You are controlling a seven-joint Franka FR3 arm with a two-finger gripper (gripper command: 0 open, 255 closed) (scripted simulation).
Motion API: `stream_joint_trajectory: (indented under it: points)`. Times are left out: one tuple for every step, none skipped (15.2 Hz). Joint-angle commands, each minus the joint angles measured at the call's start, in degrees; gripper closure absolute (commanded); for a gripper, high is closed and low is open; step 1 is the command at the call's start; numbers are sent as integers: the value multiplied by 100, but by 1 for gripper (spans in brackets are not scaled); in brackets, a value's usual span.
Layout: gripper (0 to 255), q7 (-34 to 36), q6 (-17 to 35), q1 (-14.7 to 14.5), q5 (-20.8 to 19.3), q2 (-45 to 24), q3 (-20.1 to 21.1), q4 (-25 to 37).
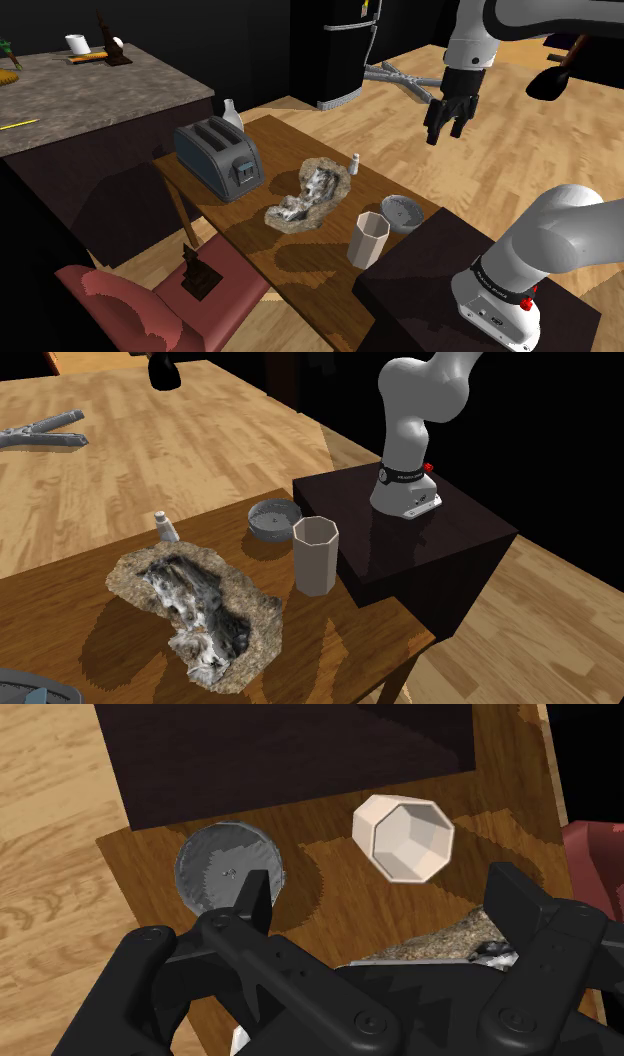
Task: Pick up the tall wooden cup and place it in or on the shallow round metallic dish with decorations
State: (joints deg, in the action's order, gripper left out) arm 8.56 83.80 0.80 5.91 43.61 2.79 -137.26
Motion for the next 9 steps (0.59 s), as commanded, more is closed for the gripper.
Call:
stream_joint_trajectory:
  points:
    - [0,0,0,0,0,0,0,0]
    - [0,20,208,-9,17,30,43,-209]
    - [0,40,420,-19,35,52,87,-412]
    - [0,61,634,-30,54,63,132,-609]
    - [0,81,852,-42,74,65,178,-799]
    - [0,102,1074,-53,95,57,226,-983]
    - [0,123,1301,-65,118,37,274,-1160]
    - [0,145,1533,-79,141,5,323,-1331]
    - [0,167,1770,-92,165,-39,374,-1495]
